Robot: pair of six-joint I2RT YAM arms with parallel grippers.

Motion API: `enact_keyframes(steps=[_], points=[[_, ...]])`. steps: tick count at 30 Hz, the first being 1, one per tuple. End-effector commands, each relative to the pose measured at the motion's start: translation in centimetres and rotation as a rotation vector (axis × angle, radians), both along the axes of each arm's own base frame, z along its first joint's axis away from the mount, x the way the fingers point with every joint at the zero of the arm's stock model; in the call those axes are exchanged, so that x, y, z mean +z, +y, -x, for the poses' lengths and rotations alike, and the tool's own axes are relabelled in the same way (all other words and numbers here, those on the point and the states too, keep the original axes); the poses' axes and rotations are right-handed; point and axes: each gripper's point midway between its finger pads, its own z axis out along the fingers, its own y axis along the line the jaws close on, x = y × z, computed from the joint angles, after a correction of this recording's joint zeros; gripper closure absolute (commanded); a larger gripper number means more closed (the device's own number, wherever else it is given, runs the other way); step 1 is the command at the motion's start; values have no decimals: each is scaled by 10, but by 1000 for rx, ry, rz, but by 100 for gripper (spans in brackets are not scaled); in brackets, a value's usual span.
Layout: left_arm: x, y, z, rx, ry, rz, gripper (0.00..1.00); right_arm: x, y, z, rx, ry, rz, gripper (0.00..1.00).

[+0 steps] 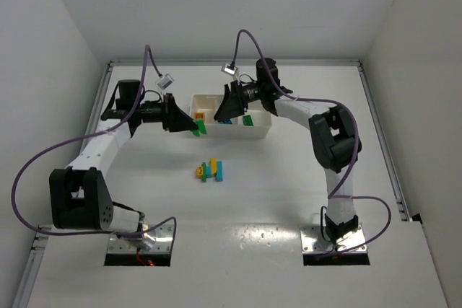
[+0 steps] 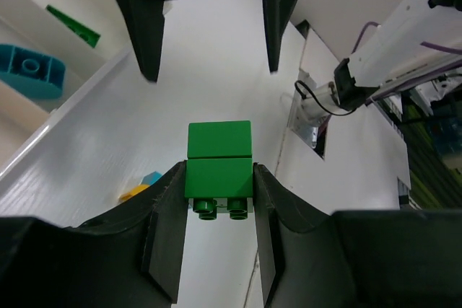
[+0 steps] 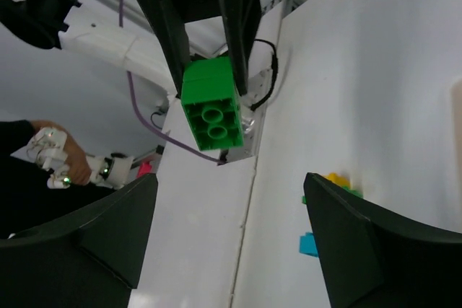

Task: Sort the legos into containers by color

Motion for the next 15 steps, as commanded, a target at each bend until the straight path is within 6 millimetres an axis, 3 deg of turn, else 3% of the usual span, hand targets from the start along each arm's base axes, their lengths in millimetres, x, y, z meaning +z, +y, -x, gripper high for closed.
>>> enact_keyframes(steps=[1, 15], points=[[26, -17, 4, -106, -84, 46, 80, 49, 2, 14, 69, -146, -79, 16], [25, -36, -10, -146, -90, 28, 80, 53, 25, 32, 112, -161, -91, 16]])
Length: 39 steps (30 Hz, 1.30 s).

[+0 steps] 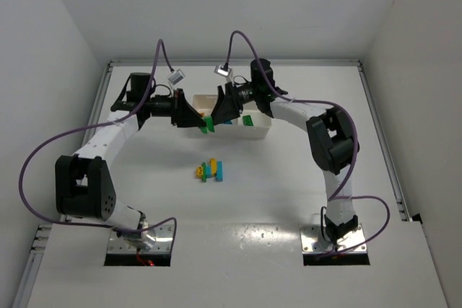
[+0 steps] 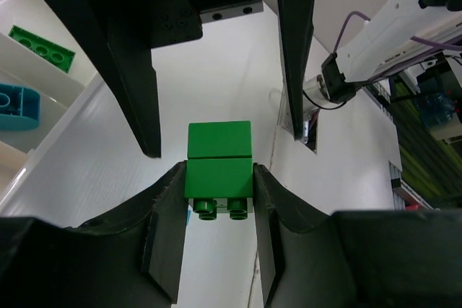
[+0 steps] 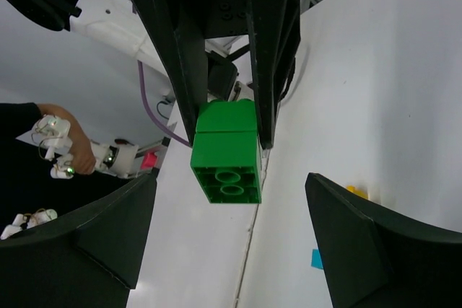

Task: Sort the legos into containers by color

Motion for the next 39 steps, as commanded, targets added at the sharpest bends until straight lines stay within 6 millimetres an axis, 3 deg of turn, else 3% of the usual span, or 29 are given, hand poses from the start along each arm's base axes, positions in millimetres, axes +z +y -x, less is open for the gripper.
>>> enact_keyframes(steps=[1, 5, 8, 9, 11, 12, 15, 17, 22, 23, 24, 25, 26, 28, 30, 33, 36, 37, 38, 39], points=[[17, -7, -3, -42, -79, 22, 80, 39, 8, 13, 45, -136, -76, 17], [19, -10, -4, -44, -89, 17, 80, 40, 10, 18, 54, -144, -81, 23], [18, -10, -5, -37, -90, 11, 80, 41, 10, 18, 54, -153, -86, 41], [18, -12, -3, -46, -90, 12, 80, 41, 11, 17, 45, -154, -86, 54], [17, -12, -5, -36, -90, 5, 80, 43, 10, 18, 45, -162, -90, 71], [14, -12, -3, -36, -80, 3, 80, 39, 9, 20, 45, -151, -84, 89], [12, -10, 0, -19, -86, -9, 81, 40, -4, 14, 2, -154, -81, 100], [2, -5, 3, 17, -71, -31, 82, 48, -23, 5, -45, -166, -82, 100], [-5, 0, 10, 100, -129, -99, 82, 35, -74, -21, -210, -117, -22, 100], [-7, -1, 3, 143, -154, -139, 82, 27, -87, -48, -307, -246, -14, 100], [-5, -2, -3, 168, -175, -144, 82, 6, -99, -43, -353, -123, 122, 100], [-6, -3, -8, 195, -176, -158, 82, -20, -109, -65, -464, -217, 282, 100], [0, -4, -22, 251, -200, -192, 82, -25, -115, -78, -457, -438, 352, 100], [7, -8, -36, 289, -242, -211, 81, -59, -139, -95, -537, -498, 577, 100], [20, -15, -56, 360, -294, -255, 81, -73, -147, -100, -553, -502, 636, 100], [19, -29, -83, 430, -295, -302, 80, -94, -163, -111, -590, -540, 747, 100], [23, -46, -97, 460, -310, -324, 76, -103, -169, -118, -618, -565, 804, 100], [13, -52, -102, 458, -297, -342, 76, -107, -172, -120, -629, -573, 818, 98], [17, -61, -104, 453, -310, -340, 76, -106, -169, -122, -634, -588, 822, 82], [15, -60, -110, 472, -309, -353, 76, -115, -174, -122, -637, -580, 854, 73]])
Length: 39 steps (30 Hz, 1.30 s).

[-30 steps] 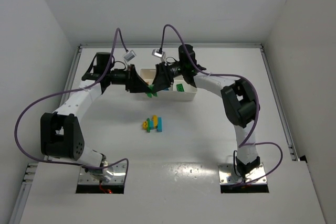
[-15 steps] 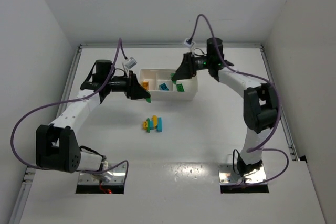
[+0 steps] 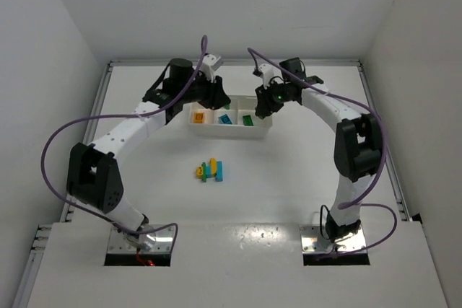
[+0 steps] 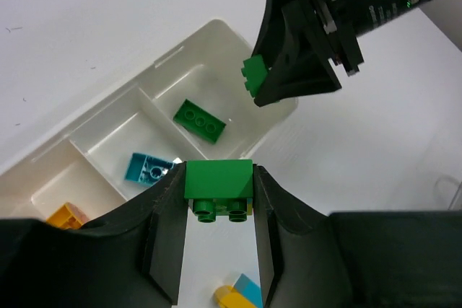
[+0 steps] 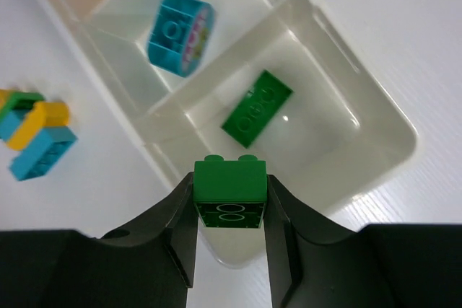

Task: Sort the legos into containers by color

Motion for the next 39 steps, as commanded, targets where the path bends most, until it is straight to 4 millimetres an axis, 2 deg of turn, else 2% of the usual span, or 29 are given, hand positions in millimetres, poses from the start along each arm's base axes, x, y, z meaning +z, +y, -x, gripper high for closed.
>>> enact_keyframes(steps=[1, 2, 3, 5, 6, 9, 10, 11, 13, 14, 15, 16, 17, 18, 19, 20, 21, 22, 25, 27, 31, 32, 33, 34, 35, 36, 37, 38, 39], points=[[5, -13, -22, 84, -31, -18, 76, -13, -18, -14, -38, -65, 122, 65], [4, -15, -26, 90, -25, -8, 76, -17, -18, -14, -38, -57, 125, 52], [-1, -23, -31, 79, -21, -10, 76, -15, -16, -14, -39, -57, 110, 34], [-9, -29, -41, 83, -3, -8, 76, -8, -11, -16, -38, -70, 81, 21], [-11, -35, -42, 78, 2, 0, 76, -8, -11, -16, -44, -65, 77, 19], [-11, -48, -53, 64, -4, 16, 76, 25, -10, -21, -67, -108, 5, 18], [-24, -55, -56, 59, 25, 11, 76, 33, -10, -21, -68, -126, -1, 18], [-25, -58, -62, 59, 20, 14, 76, 56, -10, -20, -78, -171, -24, 18], [-23, -77, -65, 26, 10, 23, 76, 76, -20, -17, -119, -203, -53, 18], [-37, -81, -72, 26, 31, 11, 75, 78, -24, -14, -134, -225, -46, 18], [-31, -92, -74, 7, 24, 29, 72, 99, -26, -5, -141, -261, -65, 18], [-34, -101, -73, -15, 28, 32, 69, 103, -34, -4, -155, -282, -53, 18], [-37, -103, -77, -15, 30, 31, 65, 100, -38, 5, -155, -253, -27, 18], [-51, -110, -76, -32, 58, 19, 58, 96, -40, 12, -148, -237, -14, 18], [-48, -112, -82, -22, 50, 19, 54, 100, -43, 19, -136, -249, -6, 18], [-50, -117, -81, -31, 52, 18, 48, 93, -49, 25, -146, -232, 1, 18], [-65, -117, -80, -31, 81, 1, 40, 90, -51, 31, -136, -228, 13, 18], [-61, -117, -83, -21, 71, 1, 37, 88, -53, 36, -129, -219, 23, 18], [-72, -116, -81, -21, 95, -13, 24, 80, -62, 47, -121, -199, 32, 16], [-63, -119, -78, -46, 81, 9, 18, 81, -62, 50, -106, -199, 19, 16], [-20, -89, -70, -28, 9, 60, 17, 79, -43, 71, 73, -219, -19, 16], [-25, -70, -66, -2, 27, 51, 17, 80, -34, 78, 144, -253, -20, 16], [7, -56, -58, 9, -34, 70, 17, 78, -26, 84, 189, -257, -47, 16], [10, -41, -51, 18, -29, 58, 17, 76, -22, 87, 212, -278, -46, 16], [18, -11, -40, 58, -27, 44, 15, 71, -9, 96, 287, -285, -42, 16], [3, 1, -42, 78, -9, 22, 15, 66, -1, 99, 326, -287, -35, 16], [23, 21, -27, 100, -33, 20, 9, 62, 6, 101, 361, -286, -28, 16], [13, 50, -24, 145, -25, -20, 5, 56, 13, 101, 391, -281, -22, 16], [8, 65, -13, 163, 3, -48, 2, 52, 27, 109, 455, -289, -25, 16]])
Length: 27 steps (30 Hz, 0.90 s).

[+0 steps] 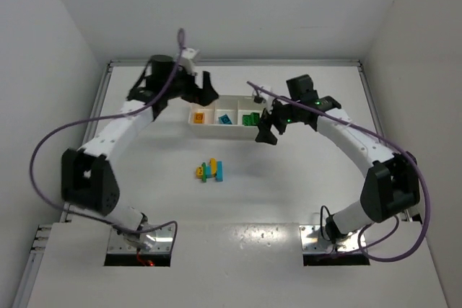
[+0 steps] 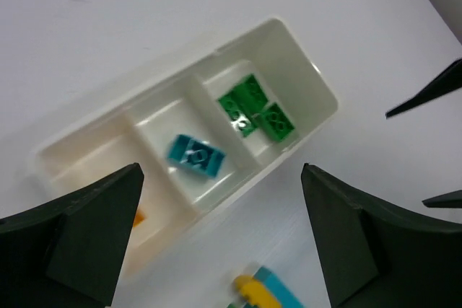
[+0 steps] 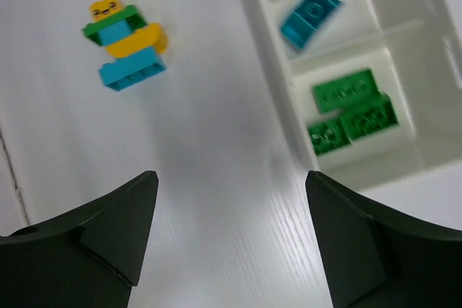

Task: Sort the legos into containers by color

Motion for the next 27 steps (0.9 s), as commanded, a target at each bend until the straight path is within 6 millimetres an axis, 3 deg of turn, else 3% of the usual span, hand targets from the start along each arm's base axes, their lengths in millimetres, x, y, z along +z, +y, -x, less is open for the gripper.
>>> enact_keyframes(steps=[1, 4, 5, 6, 8, 9, 18, 27], points=[[42, 61, 31, 62, -94, -47, 0, -1, 40, 13, 222, -88, -17, 16], [27, 105, 50, 138, -55, -151, 0, -15, 70, 30, 332, -94, -8, 16], [35, 121, 56, 177, -77, -161, 0, -25, 76, 39, 360, -73, -10, 15], [27, 130, 62, 202, -57, -171, 0, -35, 88, 50, 401, -57, -5, 13], [26, 144, 70, 242, -55, -177, 0, -50, 98, 59, 432, -63, 12, 0], [27, 154, 75, 269, -65, -176, 0, -52, 111, 69, 465, -62, 7, 0], [22, 182, 90, 347, -63, -185, 0, -108, 144, 78, 471, -76, 125, 0], [15, 193, 95, 364, -58, -192, 0, -127, 162, 64, 345, -114, 190, 0]])
